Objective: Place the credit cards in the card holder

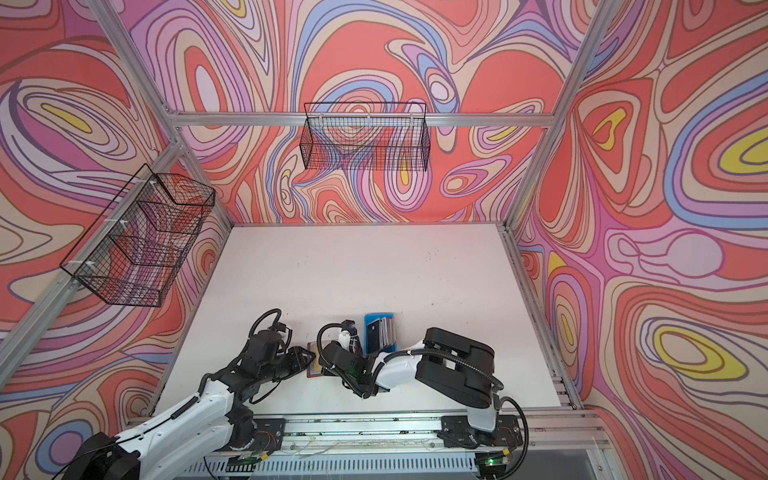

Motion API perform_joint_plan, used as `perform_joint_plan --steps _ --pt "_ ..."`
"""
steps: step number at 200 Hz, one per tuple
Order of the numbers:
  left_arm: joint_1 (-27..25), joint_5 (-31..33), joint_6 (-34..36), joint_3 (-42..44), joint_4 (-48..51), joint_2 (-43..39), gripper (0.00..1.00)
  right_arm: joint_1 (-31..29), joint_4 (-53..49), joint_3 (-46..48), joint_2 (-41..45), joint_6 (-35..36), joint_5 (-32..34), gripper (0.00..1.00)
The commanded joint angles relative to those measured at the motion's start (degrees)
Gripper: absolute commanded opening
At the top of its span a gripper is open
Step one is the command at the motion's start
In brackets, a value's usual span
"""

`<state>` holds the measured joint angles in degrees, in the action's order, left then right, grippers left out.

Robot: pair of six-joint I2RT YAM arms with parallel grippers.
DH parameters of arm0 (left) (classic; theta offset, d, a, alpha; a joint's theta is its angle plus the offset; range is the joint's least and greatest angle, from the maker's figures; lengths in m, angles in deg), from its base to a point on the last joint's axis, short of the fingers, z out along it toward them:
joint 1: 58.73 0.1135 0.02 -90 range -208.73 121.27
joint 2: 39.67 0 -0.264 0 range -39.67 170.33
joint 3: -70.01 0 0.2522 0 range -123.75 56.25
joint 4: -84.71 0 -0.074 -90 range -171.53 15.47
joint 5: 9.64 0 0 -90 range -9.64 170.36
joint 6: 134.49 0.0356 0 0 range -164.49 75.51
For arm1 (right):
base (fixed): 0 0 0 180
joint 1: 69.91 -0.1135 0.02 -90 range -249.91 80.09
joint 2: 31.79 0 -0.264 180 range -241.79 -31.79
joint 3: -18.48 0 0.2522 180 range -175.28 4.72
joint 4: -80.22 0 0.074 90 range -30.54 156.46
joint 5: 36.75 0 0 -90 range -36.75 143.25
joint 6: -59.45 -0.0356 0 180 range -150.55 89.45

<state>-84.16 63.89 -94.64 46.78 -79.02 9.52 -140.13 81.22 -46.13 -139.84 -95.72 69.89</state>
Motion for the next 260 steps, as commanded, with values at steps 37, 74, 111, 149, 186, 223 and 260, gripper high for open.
perform_joint_plan --steps 37,74,111,149,186,223,260 --pt "0.10 -0.68 -0.87 1.38 -0.22 -0.65 0.34 -1.89 5.90 -1.18 -3.71 0.71 -5.34 0.23" --pt "0.09 0.89 -0.43 0.14 4.01 -3.46 0.33 -2.56 7.90 -1.17 -4.27 0.41 -5.32 0.21" --pt "0.07 3.79 -0.34 -0.64 9.11 -9.35 0.35 -2.47 1.50 -0.63 1.45 3.10 -0.27 0.31" --pt "0.11 4.52 0.23 -1.92 11.83 -10.15 0.34 -2.32 -11.57 -2.85 8.96 6.21 7.32 0.38" --pt "0.09 5.18 1.01 -3.08 12.17 -8.73 0.34 -2.34 -26.59 -6.68 11.98 8.00 14.65 0.40" --pt "0.14 4.98 1.55 -3.80 11.89 -6.37 0.33 -2.38 -39.39 -12.94 7.65 9.66 17.64 0.43" --pt "0.14 5.43 1.57 -3.71 11.71 -5.74 0.32 -2.34 -43.74 -15.86 3.27 10.89 16.61 0.34"
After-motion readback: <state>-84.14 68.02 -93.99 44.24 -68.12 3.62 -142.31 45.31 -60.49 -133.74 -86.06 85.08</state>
